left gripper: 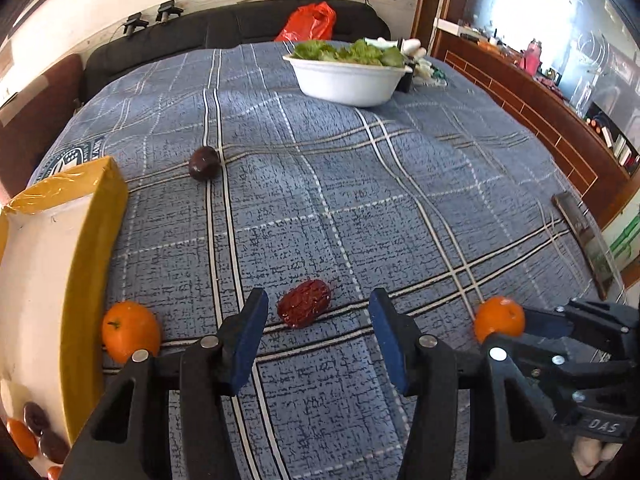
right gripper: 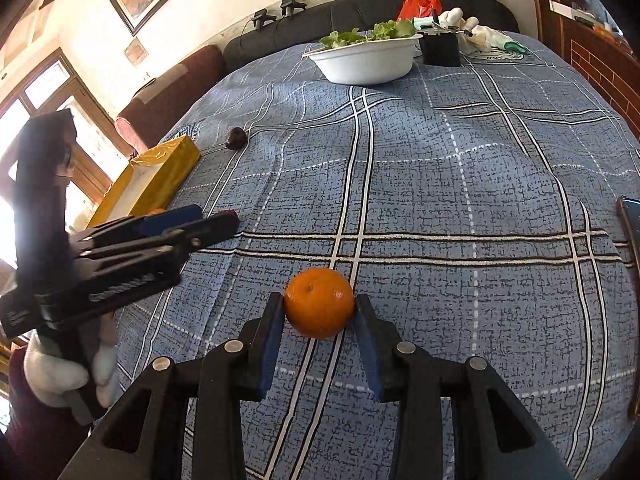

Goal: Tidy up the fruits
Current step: 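Grasp the red date with the left tool while the right tool carries the tangerine, then lower the tangerine and red date into the tray and open both tools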

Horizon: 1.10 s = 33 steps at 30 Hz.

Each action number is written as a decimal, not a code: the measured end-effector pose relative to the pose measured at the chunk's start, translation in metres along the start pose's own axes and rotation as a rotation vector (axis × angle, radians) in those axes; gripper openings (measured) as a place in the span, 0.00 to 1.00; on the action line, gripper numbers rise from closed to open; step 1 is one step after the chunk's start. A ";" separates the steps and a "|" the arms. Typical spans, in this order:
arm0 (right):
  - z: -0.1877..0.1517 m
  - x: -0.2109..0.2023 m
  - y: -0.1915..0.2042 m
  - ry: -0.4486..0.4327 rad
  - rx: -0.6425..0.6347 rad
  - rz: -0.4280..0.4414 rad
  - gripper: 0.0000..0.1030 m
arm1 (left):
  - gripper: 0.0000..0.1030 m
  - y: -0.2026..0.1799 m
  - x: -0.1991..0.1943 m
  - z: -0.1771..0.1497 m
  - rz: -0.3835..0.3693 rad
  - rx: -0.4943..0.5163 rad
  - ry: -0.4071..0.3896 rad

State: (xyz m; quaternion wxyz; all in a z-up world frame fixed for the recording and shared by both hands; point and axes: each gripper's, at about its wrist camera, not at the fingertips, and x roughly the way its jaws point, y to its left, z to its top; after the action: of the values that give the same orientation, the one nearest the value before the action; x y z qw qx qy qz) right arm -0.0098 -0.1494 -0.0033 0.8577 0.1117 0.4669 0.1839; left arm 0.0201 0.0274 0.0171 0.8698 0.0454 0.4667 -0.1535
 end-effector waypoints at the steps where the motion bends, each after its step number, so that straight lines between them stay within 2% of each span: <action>1: 0.001 0.000 0.001 0.000 0.000 0.000 0.38 | 0.50 0.000 0.002 -0.001 -0.007 0.001 0.006; 2: 0.001 0.001 0.001 -0.001 -0.001 0.000 0.38 | 0.43 0.000 0.003 -0.003 -0.013 -0.001 0.007; 3: 0.001 0.001 0.001 -0.001 -0.002 -0.001 0.38 | 0.26 0.000 0.004 -0.005 -0.016 0.000 0.010; 5: 0.001 0.002 0.002 -0.003 -0.003 -0.003 0.38 | 0.19 -0.001 0.003 -0.006 -0.014 0.004 0.004; 12: 0.002 0.000 0.007 -0.011 -0.004 0.000 0.38 | 0.19 -0.001 -0.017 -0.008 -0.025 -0.031 -0.047; 19: 0.003 -0.015 0.038 -0.042 -0.062 0.020 0.38 | 0.19 0.019 -0.081 -0.023 -0.002 -0.114 -0.154; 22: 0.006 -0.019 0.060 -0.050 -0.105 0.042 0.38 | 0.20 0.044 -0.116 -0.036 0.066 -0.169 -0.212; 25: 0.009 -0.017 0.089 -0.043 -0.154 0.080 0.38 | 0.20 0.076 -0.141 -0.053 0.148 -0.242 -0.235; 29: 0.013 -0.004 0.138 -0.014 -0.229 0.141 0.38 | 0.20 0.120 -0.157 -0.080 0.249 -0.357 -0.224; 33: 0.014 0.016 0.188 0.028 -0.302 0.192 0.38 | 0.20 0.158 -0.153 -0.100 0.293 -0.449 -0.192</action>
State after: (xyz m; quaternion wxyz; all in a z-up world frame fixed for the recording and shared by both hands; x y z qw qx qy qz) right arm -0.0293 0.0275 0.0602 0.8366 0.0232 0.4332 0.3345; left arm -0.0903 0.2341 0.0776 0.9113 -0.0961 0.3929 0.0777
